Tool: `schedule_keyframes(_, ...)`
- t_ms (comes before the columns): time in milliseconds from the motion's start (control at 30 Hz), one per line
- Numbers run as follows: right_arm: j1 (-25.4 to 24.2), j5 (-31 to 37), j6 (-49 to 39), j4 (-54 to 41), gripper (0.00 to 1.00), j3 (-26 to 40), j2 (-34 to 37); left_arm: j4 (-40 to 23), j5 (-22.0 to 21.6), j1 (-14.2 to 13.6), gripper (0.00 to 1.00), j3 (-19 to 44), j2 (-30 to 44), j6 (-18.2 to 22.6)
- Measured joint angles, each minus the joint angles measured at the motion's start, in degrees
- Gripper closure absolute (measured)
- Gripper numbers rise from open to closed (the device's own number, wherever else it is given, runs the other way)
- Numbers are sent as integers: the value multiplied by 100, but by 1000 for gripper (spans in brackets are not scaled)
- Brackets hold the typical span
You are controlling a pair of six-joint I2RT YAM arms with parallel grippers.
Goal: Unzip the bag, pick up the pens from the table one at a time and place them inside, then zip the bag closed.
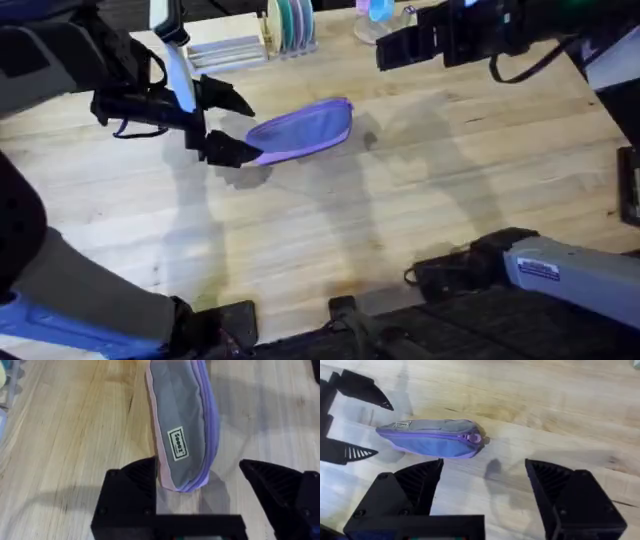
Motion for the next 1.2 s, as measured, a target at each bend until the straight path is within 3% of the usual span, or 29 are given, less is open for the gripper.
schedule_keyframes(333, 4, 373, -462, -207, 4, 0, -182, -326, -167, 78, 4, 151, -37, -2)
schedule_keyframes(533, 4, 684, -771, -425, 4, 0, -415, -389, -597, 236, 4, 529, -799, -267)
schedule_keyframes(700, 4, 805, -857, -432, 4, 0, -658, -392, -1127, 245, 4, 796, -1833, -952)
schedule_keyframes(733, 4, 815, -877, -435, 4, 0, -741, -407, -1438, 245, 5, 813, -2372, -1464)
schedule_keyframes(767, 4, 815, -878, -452, 3, 0, -749, -422, -1551, 245, 5, 813, -2533, -1683)
schedule_keyframes(1067, 4, 819, -892, -629, 3, 0, -749, -708, -2502, 245, 5, 813, -3487, -3686)
schedule_keyframes(1200, 4, 831, -892, -629, 3, 0, -749, -887, -2844, 245, 5, 813, -3825, -4259)
